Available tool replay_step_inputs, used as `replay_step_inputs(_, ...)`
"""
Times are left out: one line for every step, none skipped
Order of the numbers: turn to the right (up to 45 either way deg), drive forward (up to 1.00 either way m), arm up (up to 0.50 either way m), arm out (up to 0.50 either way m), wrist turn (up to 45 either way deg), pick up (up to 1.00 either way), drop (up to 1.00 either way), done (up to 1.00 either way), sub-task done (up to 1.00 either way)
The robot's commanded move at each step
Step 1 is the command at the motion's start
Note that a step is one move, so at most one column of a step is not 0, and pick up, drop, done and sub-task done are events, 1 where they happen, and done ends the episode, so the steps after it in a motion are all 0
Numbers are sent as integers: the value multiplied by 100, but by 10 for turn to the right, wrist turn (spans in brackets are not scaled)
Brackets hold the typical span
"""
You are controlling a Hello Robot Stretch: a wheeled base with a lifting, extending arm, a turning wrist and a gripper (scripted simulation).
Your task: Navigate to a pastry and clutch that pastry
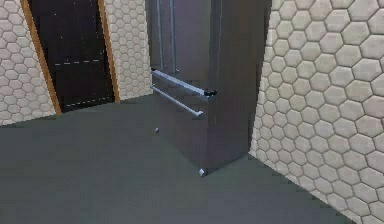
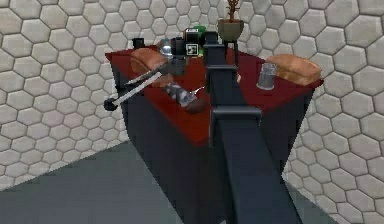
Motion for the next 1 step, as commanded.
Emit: replay_step_inputs(0, 0, 0, 0, 450, 0, 0, 0, 0)
